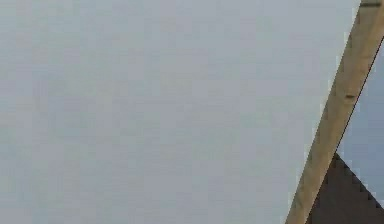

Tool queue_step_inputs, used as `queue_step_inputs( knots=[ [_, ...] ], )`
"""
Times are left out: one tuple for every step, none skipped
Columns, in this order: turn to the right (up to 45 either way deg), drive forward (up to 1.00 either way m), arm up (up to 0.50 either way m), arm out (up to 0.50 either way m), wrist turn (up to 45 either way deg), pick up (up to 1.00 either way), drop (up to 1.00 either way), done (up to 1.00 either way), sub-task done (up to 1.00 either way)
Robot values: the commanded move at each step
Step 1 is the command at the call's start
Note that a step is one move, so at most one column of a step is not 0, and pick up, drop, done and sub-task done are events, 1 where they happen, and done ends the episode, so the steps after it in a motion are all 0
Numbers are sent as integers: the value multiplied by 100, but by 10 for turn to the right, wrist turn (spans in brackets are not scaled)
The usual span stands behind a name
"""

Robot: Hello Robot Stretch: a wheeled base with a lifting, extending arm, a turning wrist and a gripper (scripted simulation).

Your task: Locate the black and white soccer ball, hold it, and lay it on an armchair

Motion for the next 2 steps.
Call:
queue_step_inputs(
  knots=[
    [450,0,0,0,0,0,0,0,0],
    [30,0,0,0,0,0,0,0,0]
  ],
)
